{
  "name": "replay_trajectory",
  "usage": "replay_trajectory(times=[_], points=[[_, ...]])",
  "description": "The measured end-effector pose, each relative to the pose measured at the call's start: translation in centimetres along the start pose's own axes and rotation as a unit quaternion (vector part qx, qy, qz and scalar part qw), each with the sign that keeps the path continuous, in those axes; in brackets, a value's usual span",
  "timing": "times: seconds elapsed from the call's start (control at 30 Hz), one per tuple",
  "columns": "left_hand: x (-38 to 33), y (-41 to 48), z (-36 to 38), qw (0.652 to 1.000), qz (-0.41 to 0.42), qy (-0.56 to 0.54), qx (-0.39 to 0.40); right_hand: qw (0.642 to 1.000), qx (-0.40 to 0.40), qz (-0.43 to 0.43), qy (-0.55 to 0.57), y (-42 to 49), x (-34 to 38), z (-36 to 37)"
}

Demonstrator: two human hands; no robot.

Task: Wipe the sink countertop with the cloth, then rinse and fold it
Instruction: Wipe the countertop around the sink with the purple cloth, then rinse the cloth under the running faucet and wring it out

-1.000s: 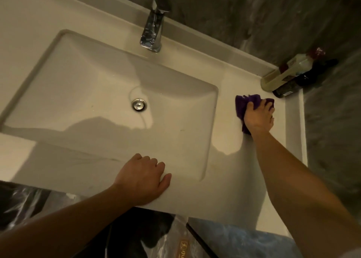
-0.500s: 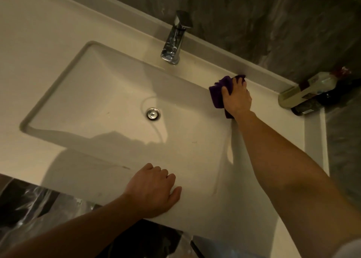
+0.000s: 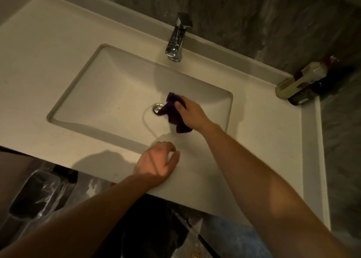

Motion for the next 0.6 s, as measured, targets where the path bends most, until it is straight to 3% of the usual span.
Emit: replay_trajectory(times=[0.03, 0.1, 0.17, 0.27, 0.37, 0.47, 0.53, 0.6], points=[[-0.1, 0.4, -0.6, 0.992, -0.057, -0.094, -0.057, 0.998, -0.016, 0.010, 0.055, -2.0, 0.3, 0.7], [-0.4, 1.6, -1.9, 0.933, -0.172, -0.279, -0.147, 0.979, -0.036, 0.055, 0.193, -5.5, 0.8, 1.8], [-0.9, 3.1, -3.3, 0.868, -0.248, -0.406, -0.143, 0.931, -0.031, 0.117, 0.343, -8.3, 1.9, 2.4], [-1.3, 4.2, -5.1, 0.811, -0.255, -0.521, -0.080, 0.799, 0.020, 0.159, 0.580, -10.7, 4.0, 2.4], [-0.4, 4.9, -6.7, 0.773, -0.205, -0.601, -0.007, 0.674, 0.082, 0.150, 0.718, -11.5, 6.1, 1.8], [0.2, 6.6, -8.5, 0.772, -0.205, -0.601, 0.018, 0.615, 0.110, 0.161, 0.764, -10.7, 7.5, 1.6], [0.9, 8.1, -9.3, 0.797, -0.192, -0.573, 0.023, 0.611, 0.118, 0.178, 0.763, -9.6, 8.1, 1.5], [1.8, 9.3, -10.1, 0.851, -0.156, -0.500, 0.019, 0.627, 0.111, 0.185, 0.749, -8.4, 8.4, 1.6]])
Point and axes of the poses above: each hand's wrist, its own y-axis towards the middle knuckle, its own z-axis out of the palm, x = y × z, the point moved 1 cm from there along y, towards the middle knuckle, and after that the axes turned 10 degrees about z, right-handed, at the moved point
